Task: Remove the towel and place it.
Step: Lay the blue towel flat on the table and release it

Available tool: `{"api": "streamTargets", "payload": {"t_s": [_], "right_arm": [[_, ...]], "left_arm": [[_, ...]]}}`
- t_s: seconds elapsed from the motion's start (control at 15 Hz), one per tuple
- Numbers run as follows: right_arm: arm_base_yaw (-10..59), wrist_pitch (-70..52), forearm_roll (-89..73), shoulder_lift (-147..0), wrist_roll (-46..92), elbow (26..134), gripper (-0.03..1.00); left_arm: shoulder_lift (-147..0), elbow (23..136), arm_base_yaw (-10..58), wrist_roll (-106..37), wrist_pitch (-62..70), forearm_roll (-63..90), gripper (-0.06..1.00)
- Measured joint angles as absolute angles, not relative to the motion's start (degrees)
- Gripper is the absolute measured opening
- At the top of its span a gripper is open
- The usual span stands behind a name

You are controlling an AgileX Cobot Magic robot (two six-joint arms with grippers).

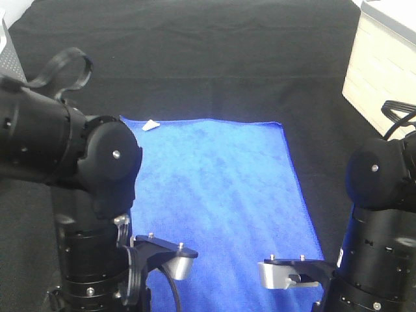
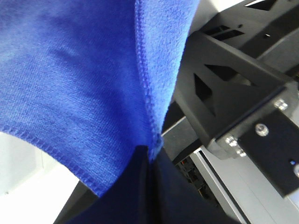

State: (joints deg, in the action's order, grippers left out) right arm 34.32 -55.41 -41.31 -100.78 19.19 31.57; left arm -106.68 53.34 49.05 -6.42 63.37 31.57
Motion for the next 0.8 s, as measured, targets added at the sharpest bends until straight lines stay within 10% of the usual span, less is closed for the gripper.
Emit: {"api": "streamTargets", "payload": {"t_s": [0.33,0.6,0.8], "right_arm": [[34.3,-54.7,-41.3,-100.8,19.2,31.6,0.11],[34.3,-54.5,-41.4,-100.8,18.5,31.6,0.56],[34.3,-54.5,-41.4,-100.8,17.8,31.6,0.66]], "left_arm": [[-107.5,53.3,49.0,-6.3,63.4,31.6,0.05],[-107.5,53.3,49.0,-5.4,61.2,31.6,0.46],[-107.5,53.3,49.0,-4.9,61.2,32.1,0.69]]}}
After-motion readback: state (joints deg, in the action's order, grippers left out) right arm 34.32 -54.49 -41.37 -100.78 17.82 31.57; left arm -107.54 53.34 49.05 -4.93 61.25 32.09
